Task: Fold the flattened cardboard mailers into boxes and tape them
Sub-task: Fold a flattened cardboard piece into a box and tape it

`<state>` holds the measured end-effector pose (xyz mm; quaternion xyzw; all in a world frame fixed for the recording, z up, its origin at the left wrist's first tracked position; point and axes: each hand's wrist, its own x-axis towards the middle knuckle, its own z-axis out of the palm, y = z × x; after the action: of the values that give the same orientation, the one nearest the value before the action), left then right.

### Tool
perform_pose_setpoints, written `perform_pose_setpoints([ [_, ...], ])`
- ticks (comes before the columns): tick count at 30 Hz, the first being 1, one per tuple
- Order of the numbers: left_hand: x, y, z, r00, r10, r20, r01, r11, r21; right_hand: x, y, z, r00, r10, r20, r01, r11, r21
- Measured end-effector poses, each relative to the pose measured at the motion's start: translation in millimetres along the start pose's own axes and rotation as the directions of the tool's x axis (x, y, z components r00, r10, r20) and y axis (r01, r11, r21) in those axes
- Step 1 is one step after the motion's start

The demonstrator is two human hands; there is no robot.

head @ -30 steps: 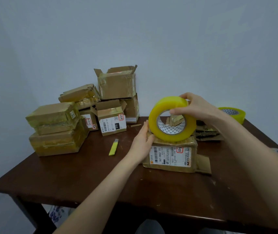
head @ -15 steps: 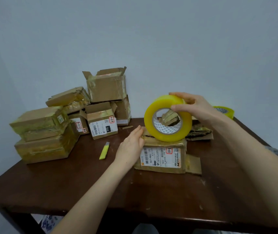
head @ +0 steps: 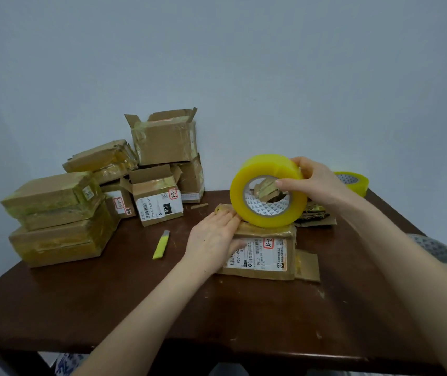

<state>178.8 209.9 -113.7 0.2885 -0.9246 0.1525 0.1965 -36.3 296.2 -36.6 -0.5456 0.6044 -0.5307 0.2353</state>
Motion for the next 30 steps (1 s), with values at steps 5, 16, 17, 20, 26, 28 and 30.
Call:
perform_pose_setpoints([
  [5,2.9,-29.6,-2.7,0.994,-0.016,0.111,0.015,1.0,0.009,5.1,1.7,22.0,1.0,-0.011,-0.02,0.012,0.999,0.053],
  [16,20.3,-41.6,4.9,0.989,-0.003,0.151,0.012,0.998,-0.063,19.0,5.0,31.0,0.999,0.032,0.019,-0.035,0.986,0.162],
  [17,17.4,-42.3,6.8,0.992,0.011,0.129,-0.003,0.998,-0.059,19.2,3.6,31.7,1.0,0.024,0.008,-0.025,0.987,0.156],
  [20,12.6,-43.3,8.6,0.994,0.047,0.094,-0.042,0.998,-0.054,18.8,-4.4,30.5,1.0,-0.003,-0.021,0.006,0.992,0.127],
  [26,14.2,-44.4,4.9,0.981,-0.036,0.193,0.043,0.998,-0.036,13.2,-13.0,-19.8,0.992,-0.006,-0.127,0.012,0.999,0.041],
  [28,15.4,-42.0,3.9,0.978,-0.028,0.209,0.031,0.999,-0.011,7.3,-2.9,-38.1,0.995,0.036,-0.098,-0.041,0.998,-0.047],
  [30,15.5,-39.6,4.4,0.975,-0.024,0.221,0.023,1.0,0.007,-0.2,11.5,-45.6,0.994,0.081,-0.071,-0.089,0.99,-0.11],
])
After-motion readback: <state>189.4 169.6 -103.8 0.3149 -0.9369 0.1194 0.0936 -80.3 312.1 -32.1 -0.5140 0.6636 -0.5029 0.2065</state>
